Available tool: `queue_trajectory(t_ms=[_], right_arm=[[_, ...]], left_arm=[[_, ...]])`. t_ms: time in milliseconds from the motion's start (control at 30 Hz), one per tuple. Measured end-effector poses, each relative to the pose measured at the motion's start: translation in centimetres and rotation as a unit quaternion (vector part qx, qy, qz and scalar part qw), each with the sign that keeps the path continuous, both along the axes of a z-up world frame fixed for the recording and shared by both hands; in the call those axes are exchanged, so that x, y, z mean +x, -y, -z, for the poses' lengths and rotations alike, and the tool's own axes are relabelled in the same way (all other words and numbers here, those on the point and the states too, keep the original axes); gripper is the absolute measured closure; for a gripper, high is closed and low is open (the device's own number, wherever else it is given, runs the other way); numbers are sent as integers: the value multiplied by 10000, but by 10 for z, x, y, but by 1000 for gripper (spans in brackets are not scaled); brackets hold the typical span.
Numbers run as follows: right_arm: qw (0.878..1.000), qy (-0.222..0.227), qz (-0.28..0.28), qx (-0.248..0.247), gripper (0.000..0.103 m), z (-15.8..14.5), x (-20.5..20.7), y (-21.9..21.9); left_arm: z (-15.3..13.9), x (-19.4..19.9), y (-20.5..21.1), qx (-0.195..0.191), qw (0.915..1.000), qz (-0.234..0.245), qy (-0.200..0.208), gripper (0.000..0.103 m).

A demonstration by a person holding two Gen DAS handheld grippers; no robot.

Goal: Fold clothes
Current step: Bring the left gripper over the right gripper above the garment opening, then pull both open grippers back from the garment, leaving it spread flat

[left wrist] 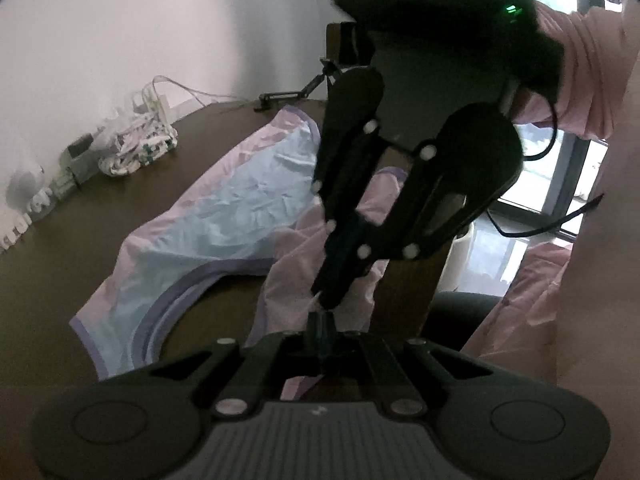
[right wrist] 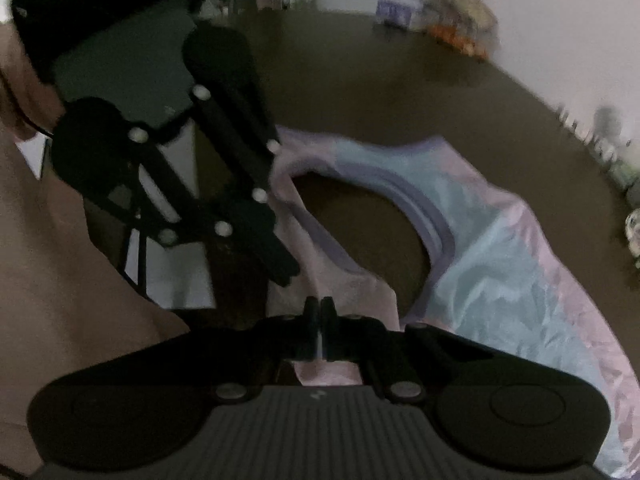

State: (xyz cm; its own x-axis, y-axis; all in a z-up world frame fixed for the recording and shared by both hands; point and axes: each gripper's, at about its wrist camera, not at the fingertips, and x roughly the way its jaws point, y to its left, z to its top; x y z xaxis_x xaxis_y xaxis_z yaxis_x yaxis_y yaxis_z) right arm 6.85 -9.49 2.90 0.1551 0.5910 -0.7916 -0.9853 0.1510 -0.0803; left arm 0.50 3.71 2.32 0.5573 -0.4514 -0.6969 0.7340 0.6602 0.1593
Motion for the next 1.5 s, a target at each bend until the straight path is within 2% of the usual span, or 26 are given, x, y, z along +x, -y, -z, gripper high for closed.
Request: queue_trajectory(t_ms=[67,167,300,433,600,700,733,800,900,1067,1233,1300,1433,1500], right_arm=[[9999,66,-29,157,102,-9,-15,6],[9997,158,-38,189,102,-10,-33,12],[9996,208,26,167,102,1,-51,17],[9993,258,177,205,102,16,-57,20],[9989,79,337,306,100,32,-59,24],[9955,-216,606,689,89,28,-57,39],[9925,-266,778,909,80,24,-56,49],[9831,-276,1241,1319,70,15,-51,72],[9635,-225,2110,1634,69,14,-39,105],[9305,-182,3210,1754,69,28,-21,137],[9121,-50,3582,1993,50,27,-26,158],[9052,-44,3729,2039,50,28,-24,164],[8845,-507,4027,2301,50,37,-11,174],[8757,-677,4117,2432,61,41,-8,177]], left_arm=[[0,-7,2,81,9999,4,76,101],[-1,-17,6,203,9996,9,189,91],[-2,-31,10,365,9988,16,340,84],[8,-37,15,668,9967,41,450,84],[16,-38,9,626,9972,-114,391,83],[12,-45,0,463,9974,-280,472,77],[10,-47,-4,405,9972,-357,512,74],[7,-51,-15,342,9961,-549,593,70],[6,-52,-32,274,9925,-983,667,70],[12,-45,-54,-40,9861,-1560,572,71],[15,-48,-64,-115,9806,-1864,588,68],[16,-47,-71,-221,9761,-2081,579,66],[16,-39,-84,-511,9684,-2391,496,65],[18,-36,-86,-483,9673,-2447,452,66]])
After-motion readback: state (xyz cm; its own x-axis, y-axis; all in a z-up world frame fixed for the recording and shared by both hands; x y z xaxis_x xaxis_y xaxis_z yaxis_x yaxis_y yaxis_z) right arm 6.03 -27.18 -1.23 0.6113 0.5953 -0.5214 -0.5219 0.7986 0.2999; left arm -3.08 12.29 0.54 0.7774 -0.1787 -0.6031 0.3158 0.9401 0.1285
